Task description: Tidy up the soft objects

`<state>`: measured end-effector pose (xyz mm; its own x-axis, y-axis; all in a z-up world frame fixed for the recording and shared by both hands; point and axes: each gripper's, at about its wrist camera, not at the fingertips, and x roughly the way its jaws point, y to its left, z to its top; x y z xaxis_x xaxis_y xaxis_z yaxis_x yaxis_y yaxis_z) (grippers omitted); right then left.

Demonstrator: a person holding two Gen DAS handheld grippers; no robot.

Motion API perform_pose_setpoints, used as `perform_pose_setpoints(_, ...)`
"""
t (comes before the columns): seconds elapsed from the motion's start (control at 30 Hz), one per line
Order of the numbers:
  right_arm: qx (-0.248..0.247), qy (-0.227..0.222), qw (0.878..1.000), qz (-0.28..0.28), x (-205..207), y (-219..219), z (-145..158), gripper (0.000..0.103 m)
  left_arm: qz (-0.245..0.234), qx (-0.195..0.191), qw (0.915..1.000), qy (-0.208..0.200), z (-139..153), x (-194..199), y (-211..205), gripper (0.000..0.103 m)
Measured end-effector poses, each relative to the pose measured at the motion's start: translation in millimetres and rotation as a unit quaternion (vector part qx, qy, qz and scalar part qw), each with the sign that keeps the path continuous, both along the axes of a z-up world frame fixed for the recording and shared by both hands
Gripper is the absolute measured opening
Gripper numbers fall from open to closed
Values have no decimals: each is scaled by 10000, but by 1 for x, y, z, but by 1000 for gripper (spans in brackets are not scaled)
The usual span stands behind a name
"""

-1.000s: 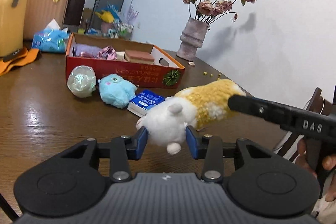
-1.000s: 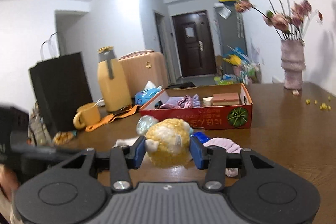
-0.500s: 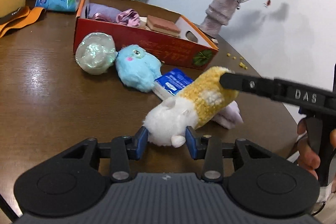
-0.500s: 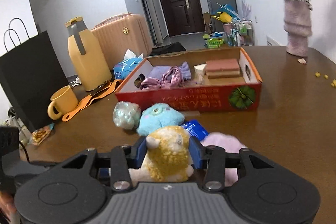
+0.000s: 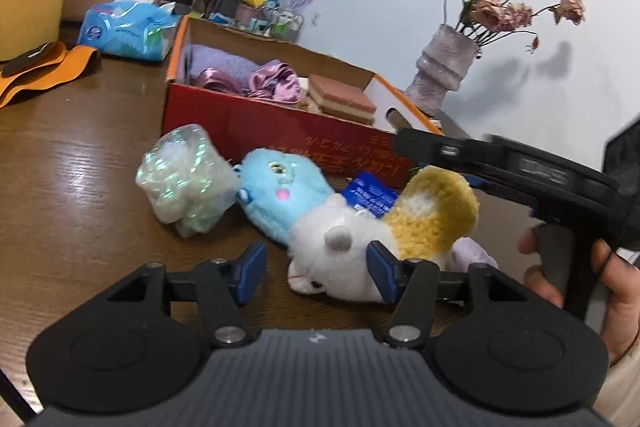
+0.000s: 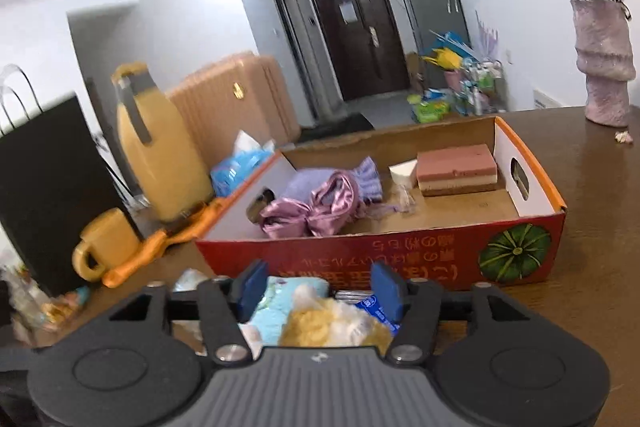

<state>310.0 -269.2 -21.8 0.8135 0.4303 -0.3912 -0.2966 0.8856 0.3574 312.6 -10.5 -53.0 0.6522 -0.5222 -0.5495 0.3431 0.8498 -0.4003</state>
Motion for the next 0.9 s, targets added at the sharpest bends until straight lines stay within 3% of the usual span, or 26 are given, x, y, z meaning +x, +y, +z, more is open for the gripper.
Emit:
perform_pose_setpoints(0.13, 53, -444, 9989, -114, -46, -21, -2, 79, -38, 33, 10000, -30, 2, 1, -3, 52)
perform_pose_setpoints(0.2, 47, -308, 9994, -158, -56, -22, -8, 78, -77, -21, 9999, -69, 1, 0, -2, 52)
perform_pose_setpoints(0.27, 62, -132, 9999, -85, -56, -17, -20, 75, -145, -50, 9998, -126, 1, 1, -3, 55)
perform_pose_setpoints(0.33, 53, 10, 9999, -92, -49, -10, -30, 59, -174, -89, 9998, -105, -1, 5, -4, 57)
perform_pose_setpoints(0.43, 398, 72, 9991, -108, -38, -8, -39, 40, -173, -265, 9995, -97, -6, 10, -5, 47)
perform_pose_setpoints(0.6, 466, 37, 9989, -74, -51, -7, -34, 39, -143, -225, 9995, -141, 4, -10, -5, 44)
perform_pose_setpoints(0.67, 446, 288, 9986, -41, -62, -11, -27, 38, -258, -197, 9994, -108, 11, -27, -6, 44)
perform_pose_setpoints(0.77, 791, 1287, 9885, 82, -73, -29, -27, 38, -437, -32, 9990, 83, 13, -55, -14, 44)
perform_pose_setpoints(0.83, 1044, 1491, 9833, 16, -81, -41, -30, 39, -593, -2, 9982, 64, 10, -70, -18, 44)
perform_pose_setpoints(0.9, 999, 1370, 9854, -137, -84, -45, -33, 45, -616, -63, 9980, 119, 7, -75, -22, 46)
